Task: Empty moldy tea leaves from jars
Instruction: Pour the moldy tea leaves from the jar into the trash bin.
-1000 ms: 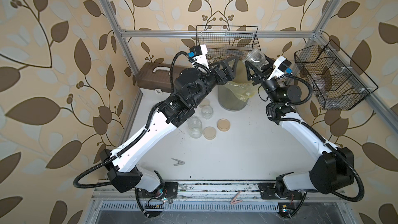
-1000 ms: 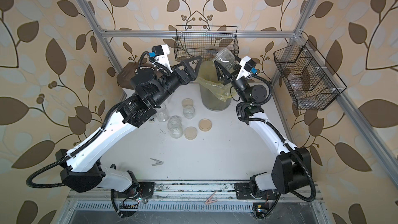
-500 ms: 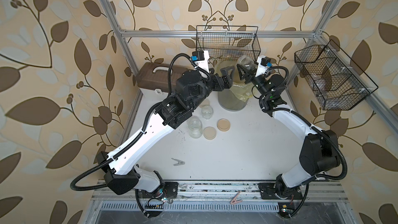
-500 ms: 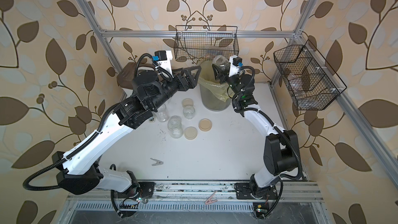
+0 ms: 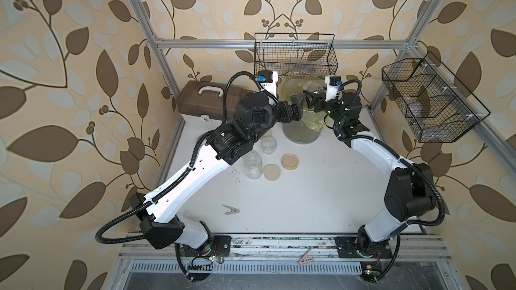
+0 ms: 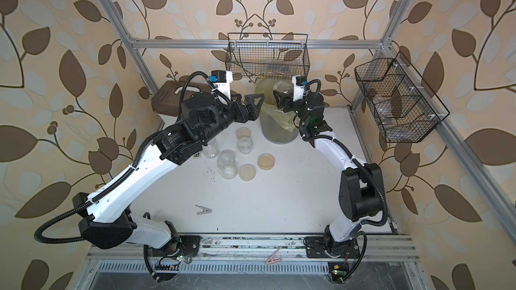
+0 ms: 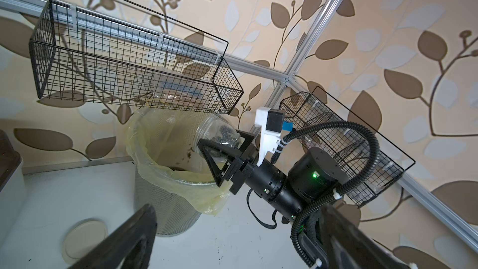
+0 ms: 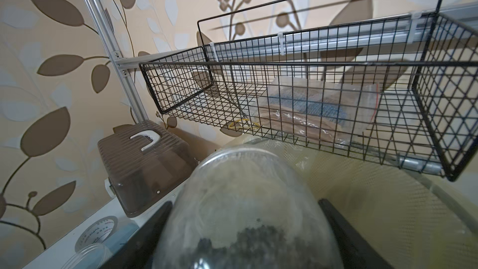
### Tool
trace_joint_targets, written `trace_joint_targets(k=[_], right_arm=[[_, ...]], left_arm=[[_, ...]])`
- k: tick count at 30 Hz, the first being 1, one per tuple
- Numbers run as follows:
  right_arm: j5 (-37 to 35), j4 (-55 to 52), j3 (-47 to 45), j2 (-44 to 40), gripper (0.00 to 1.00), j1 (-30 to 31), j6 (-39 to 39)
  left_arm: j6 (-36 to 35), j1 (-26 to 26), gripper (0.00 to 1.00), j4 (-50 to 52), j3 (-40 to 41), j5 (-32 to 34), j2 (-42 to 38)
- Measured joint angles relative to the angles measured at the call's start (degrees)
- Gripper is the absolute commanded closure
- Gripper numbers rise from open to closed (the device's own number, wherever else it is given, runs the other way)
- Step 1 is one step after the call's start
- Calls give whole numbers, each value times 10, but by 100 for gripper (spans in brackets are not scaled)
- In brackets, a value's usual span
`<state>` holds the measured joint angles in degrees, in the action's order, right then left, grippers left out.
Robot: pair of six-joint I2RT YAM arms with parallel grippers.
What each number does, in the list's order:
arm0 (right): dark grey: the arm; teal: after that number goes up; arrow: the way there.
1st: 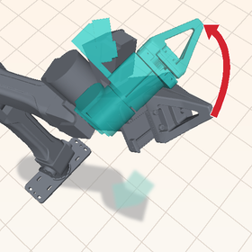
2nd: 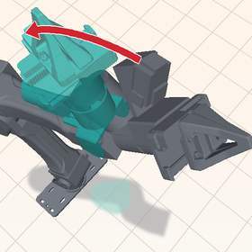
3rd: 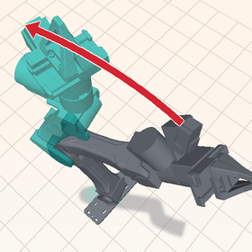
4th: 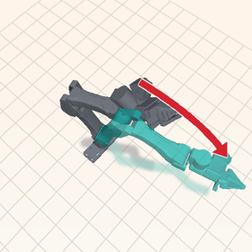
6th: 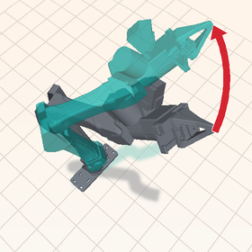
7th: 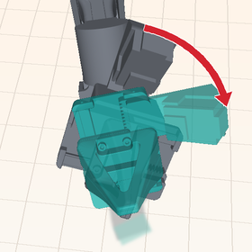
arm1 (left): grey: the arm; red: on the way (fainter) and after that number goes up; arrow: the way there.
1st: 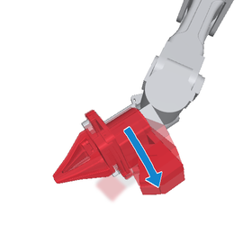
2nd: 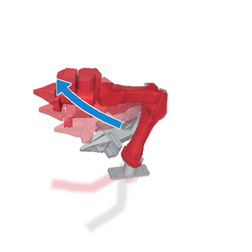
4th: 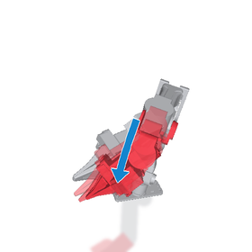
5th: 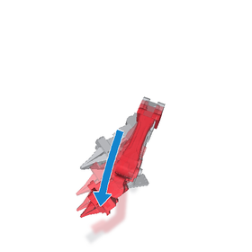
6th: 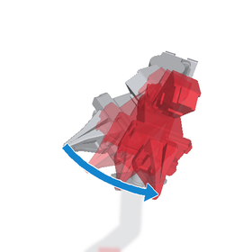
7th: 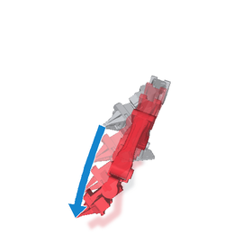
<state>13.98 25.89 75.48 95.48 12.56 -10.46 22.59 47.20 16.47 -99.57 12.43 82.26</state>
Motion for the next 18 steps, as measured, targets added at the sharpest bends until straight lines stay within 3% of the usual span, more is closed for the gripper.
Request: trace_joint_targets(k=[18], right_arm=[[6,5,0,-27,54,-4,-17]], left_arm=[[-19,1,1,23,-24,-12,33]])
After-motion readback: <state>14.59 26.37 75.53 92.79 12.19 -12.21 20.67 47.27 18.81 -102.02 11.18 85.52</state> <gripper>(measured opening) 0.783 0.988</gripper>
